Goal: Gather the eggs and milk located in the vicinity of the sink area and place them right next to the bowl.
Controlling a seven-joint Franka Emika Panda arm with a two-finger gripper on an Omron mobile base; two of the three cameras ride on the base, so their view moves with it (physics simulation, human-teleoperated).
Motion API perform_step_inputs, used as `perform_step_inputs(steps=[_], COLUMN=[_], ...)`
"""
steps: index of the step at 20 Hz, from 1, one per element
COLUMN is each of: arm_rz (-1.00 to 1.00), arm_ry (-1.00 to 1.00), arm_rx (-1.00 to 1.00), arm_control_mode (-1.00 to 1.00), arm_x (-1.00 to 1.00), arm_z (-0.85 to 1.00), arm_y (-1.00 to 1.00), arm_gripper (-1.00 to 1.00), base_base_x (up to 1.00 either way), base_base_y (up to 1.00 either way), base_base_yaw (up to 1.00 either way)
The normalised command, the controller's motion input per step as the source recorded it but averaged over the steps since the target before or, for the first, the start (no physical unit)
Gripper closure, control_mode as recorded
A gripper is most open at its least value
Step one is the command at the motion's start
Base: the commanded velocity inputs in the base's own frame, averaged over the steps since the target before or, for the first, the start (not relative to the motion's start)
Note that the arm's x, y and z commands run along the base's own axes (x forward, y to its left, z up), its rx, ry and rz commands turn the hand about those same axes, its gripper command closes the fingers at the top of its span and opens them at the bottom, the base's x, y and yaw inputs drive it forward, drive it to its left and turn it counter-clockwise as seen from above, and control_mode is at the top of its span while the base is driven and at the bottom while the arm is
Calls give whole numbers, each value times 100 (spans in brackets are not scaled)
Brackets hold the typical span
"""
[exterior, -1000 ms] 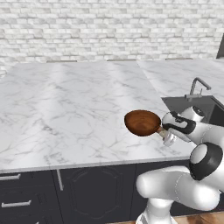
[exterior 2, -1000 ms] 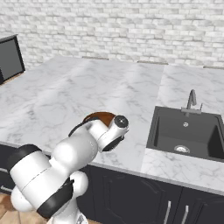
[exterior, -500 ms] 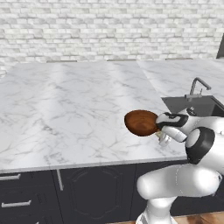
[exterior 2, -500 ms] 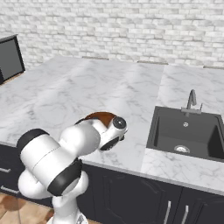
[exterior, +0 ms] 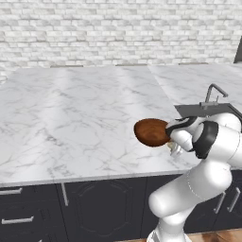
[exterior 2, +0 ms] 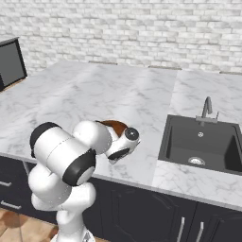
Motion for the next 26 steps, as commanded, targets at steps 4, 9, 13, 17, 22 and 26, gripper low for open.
perform_step_inputs(steps=[4, 9, 13, 17, 22, 26], arm_rz=[0, 0, 0, 0, 0, 0], arm_ry=[0, 0, 0, 0, 0, 0], arm_rx=[0, 0, 0, 0, 0, 0], arm_control_mode=[-100, -100, -100, -100, -100, -100], arm_x=[4, 0, 0, -4, -23, -9], arm_z=[-16, -1, 1, 22, 34, 54], arm_y=[-1, 0, 0, 0, 0, -2], arm_gripper=[-100, -100, -100, -100, -100, -100], base_base_x=[0, 0, 0, 0, 0, 0], base_base_y=[0, 0, 0, 0, 0, 0], base_base_yaw=[0, 0, 0, 0, 0, 0])
